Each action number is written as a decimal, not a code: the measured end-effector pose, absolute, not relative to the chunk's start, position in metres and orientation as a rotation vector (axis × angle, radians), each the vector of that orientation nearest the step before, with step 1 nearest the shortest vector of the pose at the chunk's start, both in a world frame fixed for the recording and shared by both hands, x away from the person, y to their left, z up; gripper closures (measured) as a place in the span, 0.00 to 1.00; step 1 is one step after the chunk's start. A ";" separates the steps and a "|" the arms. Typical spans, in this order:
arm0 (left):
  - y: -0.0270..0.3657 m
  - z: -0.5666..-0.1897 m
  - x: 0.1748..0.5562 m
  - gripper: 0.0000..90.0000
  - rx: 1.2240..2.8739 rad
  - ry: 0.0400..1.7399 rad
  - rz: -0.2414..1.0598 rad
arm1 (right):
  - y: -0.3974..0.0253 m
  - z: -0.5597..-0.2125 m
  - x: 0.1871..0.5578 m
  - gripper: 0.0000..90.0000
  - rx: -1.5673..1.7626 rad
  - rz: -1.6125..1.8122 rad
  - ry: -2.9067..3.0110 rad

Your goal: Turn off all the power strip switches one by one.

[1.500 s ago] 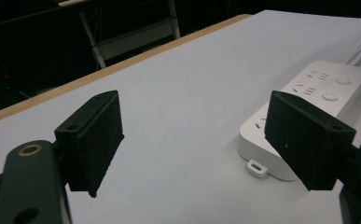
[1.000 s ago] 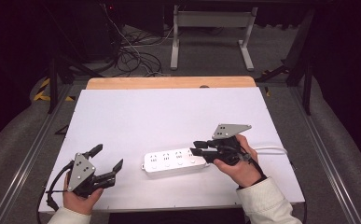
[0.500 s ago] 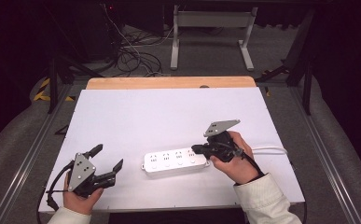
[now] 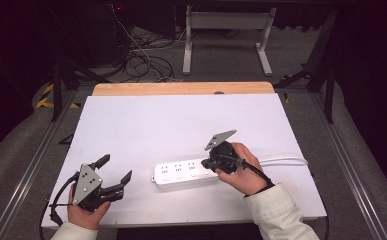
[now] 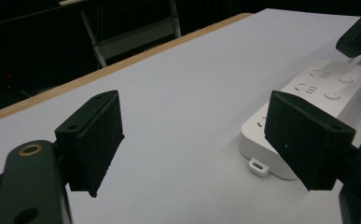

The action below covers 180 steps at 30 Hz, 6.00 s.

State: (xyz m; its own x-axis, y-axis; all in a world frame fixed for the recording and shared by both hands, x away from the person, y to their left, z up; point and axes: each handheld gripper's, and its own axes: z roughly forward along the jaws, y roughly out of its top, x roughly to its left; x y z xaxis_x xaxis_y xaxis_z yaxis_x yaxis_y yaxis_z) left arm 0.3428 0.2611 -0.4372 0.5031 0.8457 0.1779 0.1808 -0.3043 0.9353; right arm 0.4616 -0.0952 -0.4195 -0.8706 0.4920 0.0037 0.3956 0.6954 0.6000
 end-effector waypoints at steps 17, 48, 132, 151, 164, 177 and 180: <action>0.261 -0.437 0.343 0.22 1.781 0.864 0.863 | -0.093 -0.436 0.462 1.00 0.730 0.832 2.785; 0.259 -0.438 0.342 0.22 1.785 0.867 0.862 | -0.092 -0.442 0.459 1.00 0.790 0.818 2.766; 0.259 -0.438 0.343 0.22 1.795 0.865 0.871 | -0.064 -0.447 0.454 1.00 0.734 0.922 2.779; 0.261 -0.438 0.343 0.22 1.790 0.870 0.857 | -0.069 -0.421 0.448 1.00 0.680 1.153 2.652; 0.260 -0.438 0.344 0.22 1.793 0.868 0.861 | -0.036 -0.441 0.445 1.00 0.593 1.118 2.733; 0.261 -0.438 0.344 0.22 1.792 0.871 0.856 | -0.029 -0.449 0.447 1.00 0.584 1.065 2.763; 0.261 -0.438 0.344 0.22 1.792 0.871 0.855 | -0.029 -0.449 0.447 1.00 0.579 1.058 2.762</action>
